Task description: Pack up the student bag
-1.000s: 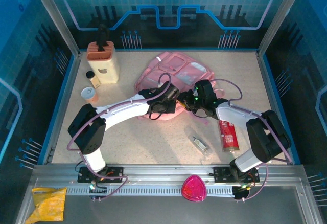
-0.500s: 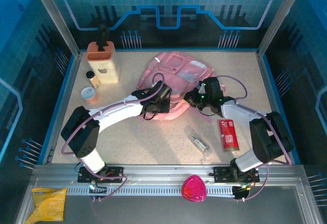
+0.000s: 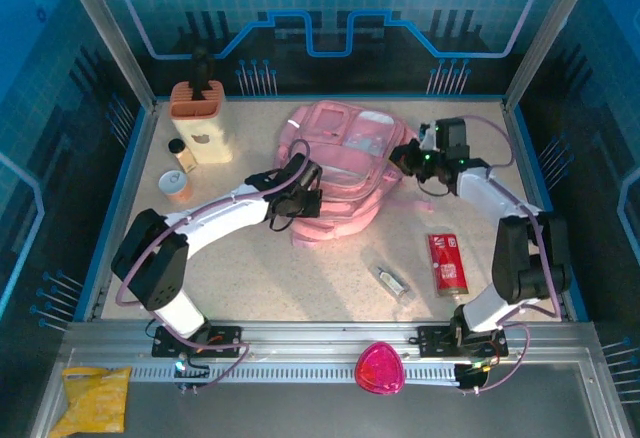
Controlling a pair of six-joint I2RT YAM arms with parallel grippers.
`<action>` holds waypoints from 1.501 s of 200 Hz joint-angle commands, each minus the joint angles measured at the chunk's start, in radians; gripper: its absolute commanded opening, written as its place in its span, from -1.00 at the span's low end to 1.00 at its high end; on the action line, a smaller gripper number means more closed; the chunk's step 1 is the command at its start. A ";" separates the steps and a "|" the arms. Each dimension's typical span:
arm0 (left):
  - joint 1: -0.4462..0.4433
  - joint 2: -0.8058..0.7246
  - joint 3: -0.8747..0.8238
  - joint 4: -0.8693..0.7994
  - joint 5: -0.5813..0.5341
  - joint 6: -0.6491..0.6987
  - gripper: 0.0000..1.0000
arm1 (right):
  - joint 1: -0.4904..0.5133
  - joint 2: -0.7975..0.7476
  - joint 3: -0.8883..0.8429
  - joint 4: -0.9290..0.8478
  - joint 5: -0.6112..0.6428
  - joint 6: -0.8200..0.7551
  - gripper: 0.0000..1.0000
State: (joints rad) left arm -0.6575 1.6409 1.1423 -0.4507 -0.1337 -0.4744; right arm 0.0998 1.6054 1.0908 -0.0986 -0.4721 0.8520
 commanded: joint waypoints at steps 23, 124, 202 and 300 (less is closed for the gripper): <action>-0.101 0.086 0.130 -0.009 0.053 -0.077 -1.00 | 0.023 -0.019 0.046 -0.092 0.009 -0.053 -0.47; -0.101 0.082 0.127 -0.011 0.023 -0.078 -1.00 | 0.391 -0.306 -0.427 0.228 0.286 0.487 0.14; -0.100 0.069 0.115 -0.001 0.023 -0.072 -1.00 | 0.449 -0.202 -0.427 0.307 0.416 0.587 -0.15; -0.100 0.039 0.092 -0.041 0.013 -0.024 -1.00 | 0.433 -0.173 -0.347 0.242 0.496 0.421 -1.00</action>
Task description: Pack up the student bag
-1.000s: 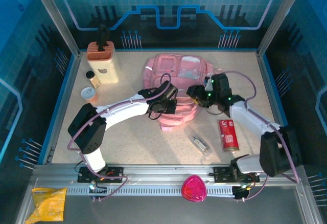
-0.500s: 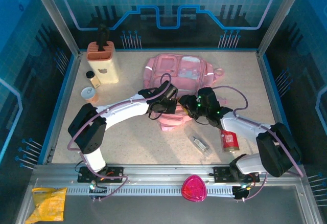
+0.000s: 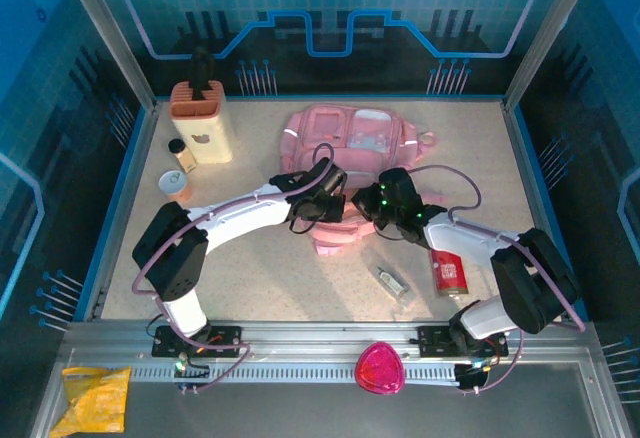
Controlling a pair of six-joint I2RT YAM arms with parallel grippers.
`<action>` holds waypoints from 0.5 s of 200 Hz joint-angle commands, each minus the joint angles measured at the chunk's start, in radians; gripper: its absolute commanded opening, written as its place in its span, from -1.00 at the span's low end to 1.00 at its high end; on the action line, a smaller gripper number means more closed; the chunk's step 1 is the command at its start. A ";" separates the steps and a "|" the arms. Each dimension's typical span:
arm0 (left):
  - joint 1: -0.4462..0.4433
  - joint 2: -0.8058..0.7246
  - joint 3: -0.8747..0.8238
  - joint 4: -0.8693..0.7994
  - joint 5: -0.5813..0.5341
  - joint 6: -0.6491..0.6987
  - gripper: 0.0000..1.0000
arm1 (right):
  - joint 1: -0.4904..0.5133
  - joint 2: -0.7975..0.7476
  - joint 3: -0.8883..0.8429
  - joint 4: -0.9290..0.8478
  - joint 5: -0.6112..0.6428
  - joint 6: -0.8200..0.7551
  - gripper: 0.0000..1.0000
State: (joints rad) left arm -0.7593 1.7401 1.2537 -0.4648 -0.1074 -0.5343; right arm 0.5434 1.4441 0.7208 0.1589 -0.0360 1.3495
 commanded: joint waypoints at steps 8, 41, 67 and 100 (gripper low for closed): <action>0.003 -0.067 -0.032 -0.033 -0.034 0.040 -1.00 | -0.017 -0.021 0.024 -0.025 0.057 -0.093 -1.00; 0.017 -0.103 -0.115 -0.024 -0.063 0.054 -1.00 | -0.078 -0.071 0.018 -0.082 -0.015 -0.160 -1.00; 0.062 -0.119 -0.180 -0.019 -0.086 0.060 -1.00 | -0.147 -0.107 0.022 -0.131 -0.093 -0.227 -1.00; 0.137 -0.160 -0.229 0.021 -0.096 0.092 -1.00 | -0.200 -0.122 0.053 -0.178 -0.170 -0.289 -1.00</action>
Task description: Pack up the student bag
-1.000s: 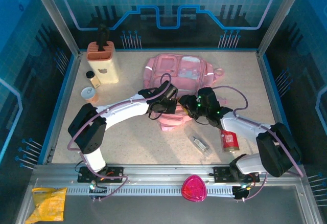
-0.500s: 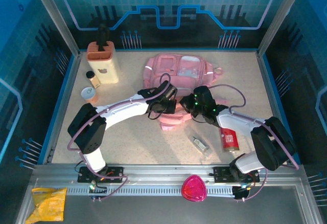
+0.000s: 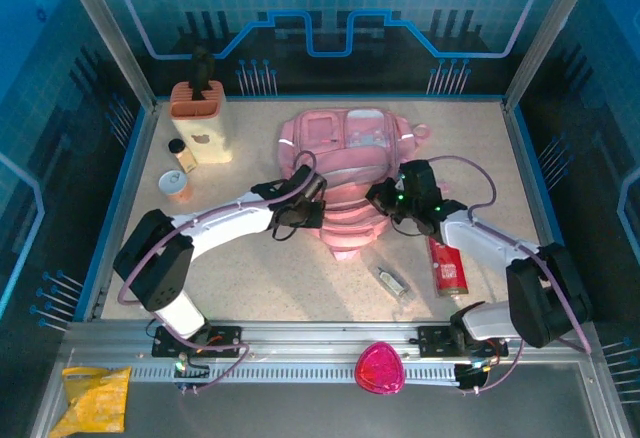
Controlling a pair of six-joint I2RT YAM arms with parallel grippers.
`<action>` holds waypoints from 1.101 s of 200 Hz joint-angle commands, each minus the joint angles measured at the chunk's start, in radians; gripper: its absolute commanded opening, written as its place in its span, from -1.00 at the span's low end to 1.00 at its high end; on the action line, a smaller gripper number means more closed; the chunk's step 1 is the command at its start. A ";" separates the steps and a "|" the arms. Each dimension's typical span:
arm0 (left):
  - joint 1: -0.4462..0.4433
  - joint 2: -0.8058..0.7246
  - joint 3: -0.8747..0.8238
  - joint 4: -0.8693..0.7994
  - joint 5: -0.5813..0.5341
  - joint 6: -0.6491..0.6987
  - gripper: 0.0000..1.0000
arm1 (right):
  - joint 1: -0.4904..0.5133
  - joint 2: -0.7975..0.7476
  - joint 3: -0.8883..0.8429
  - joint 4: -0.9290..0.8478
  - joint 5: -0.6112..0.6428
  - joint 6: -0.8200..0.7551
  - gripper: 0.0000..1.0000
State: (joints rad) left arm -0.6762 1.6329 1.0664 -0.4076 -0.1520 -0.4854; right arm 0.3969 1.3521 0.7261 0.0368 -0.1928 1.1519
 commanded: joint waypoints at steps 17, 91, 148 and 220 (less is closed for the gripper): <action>0.078 -0.060 -0.038 -0.040 -0.056 0.060 -1.00 | -0.068 -0.025 0.076 -0.071 -0.037 -0.112 -1.00; -0.047 -0.038 0.008 0.024 0.071 -0.053 -1.00 | -0.196 0.172 0.305 -0.089 -0.183 -0.183 -0.99; -0.116 0.035 0.120 0.066 0.081 -0.100 -1.00 | -0.101 0.124 0.205 -0.052 -0.162 -0.167 -0.22; -0.116 0.053 0.141 0.054 0.073 -0.075 -1.00 | 0.039 0.194 0.091 0.121 -0.145 -0.061 -0.52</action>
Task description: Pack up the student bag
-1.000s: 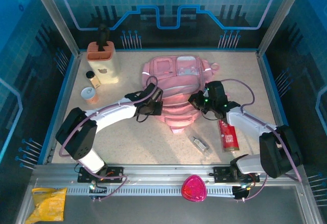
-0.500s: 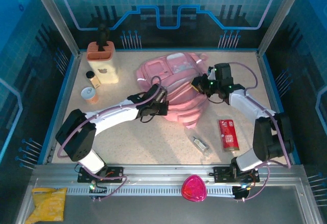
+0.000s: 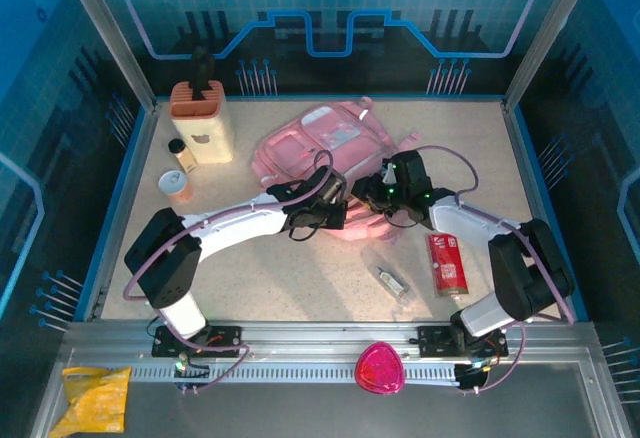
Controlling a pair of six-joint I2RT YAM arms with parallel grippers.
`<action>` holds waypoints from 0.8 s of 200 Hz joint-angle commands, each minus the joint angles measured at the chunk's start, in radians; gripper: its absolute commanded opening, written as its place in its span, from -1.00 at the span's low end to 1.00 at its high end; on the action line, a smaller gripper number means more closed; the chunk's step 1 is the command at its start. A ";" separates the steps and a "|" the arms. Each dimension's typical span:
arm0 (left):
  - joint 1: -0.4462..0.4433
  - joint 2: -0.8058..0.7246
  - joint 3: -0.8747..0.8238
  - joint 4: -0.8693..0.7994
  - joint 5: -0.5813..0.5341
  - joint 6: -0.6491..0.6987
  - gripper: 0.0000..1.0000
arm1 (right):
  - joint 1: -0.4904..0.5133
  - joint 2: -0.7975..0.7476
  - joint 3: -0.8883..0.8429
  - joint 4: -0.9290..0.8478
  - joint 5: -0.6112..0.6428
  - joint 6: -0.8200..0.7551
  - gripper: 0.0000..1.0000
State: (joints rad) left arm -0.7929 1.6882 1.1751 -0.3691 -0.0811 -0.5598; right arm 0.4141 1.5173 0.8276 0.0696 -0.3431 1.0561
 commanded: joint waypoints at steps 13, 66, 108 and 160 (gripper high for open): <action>0.001 -0.010 0.028 -0.003 -0.014 0.012 -1.00 | 0.017 0.025 -0.005 0.079 0.002 0.024 -0.72; 0.009 -0.091 -0.084 -0.017 -0.167 0.207 -1.00 | -0.034 -0.040 -0.007 0.014 -0.030 0.006 -1.00; 0.137 -0.138 -0.200 0.060 -0.139 0.272 -1.00 | -0.080 -0.103 -0.001 -0.036 -0.053 -0.009 -1.00; 0.280 -0.079 -0.207 0.144 -0.127 0.295 -1.00 | -0.044 -0.147 -0.013 -0.097 -0.031 -0.040 -1.00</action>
State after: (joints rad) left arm -0.5762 1.5852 0.9733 -0.2504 -0.1776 -0.2955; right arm 0.3614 1.4303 0.8253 0.0158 -0.4088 1.0580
